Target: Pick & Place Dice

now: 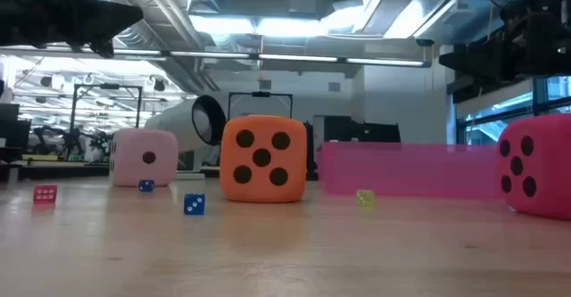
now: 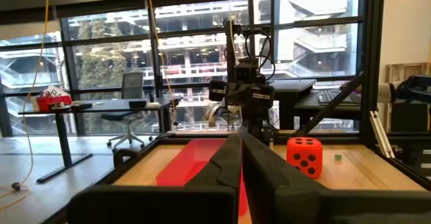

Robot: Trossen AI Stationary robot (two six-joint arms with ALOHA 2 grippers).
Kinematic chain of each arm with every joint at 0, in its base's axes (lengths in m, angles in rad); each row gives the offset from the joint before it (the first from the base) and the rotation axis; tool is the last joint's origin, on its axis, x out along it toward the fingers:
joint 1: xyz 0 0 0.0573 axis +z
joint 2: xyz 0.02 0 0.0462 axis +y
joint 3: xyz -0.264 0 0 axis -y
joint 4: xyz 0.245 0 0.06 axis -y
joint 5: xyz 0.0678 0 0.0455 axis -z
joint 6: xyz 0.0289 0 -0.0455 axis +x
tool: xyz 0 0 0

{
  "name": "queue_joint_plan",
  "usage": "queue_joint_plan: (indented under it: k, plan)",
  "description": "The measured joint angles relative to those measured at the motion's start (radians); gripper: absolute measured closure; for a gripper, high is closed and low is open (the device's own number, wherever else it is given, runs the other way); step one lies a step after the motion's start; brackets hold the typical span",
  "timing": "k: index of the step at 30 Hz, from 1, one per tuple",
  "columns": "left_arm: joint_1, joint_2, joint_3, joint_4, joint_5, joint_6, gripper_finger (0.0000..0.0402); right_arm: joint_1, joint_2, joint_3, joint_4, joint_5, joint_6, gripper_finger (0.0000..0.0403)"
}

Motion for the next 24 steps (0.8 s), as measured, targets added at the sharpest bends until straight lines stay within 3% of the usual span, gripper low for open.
queue_joint_plan:
  k: [24]
  plan:
    - [0.0, 0.0, 0.0, 0.0, 0.0, 0.0, 0.0389, 0.0, 0.0, 0.0, 0.0, 0.0, 0.0, 0.0392]
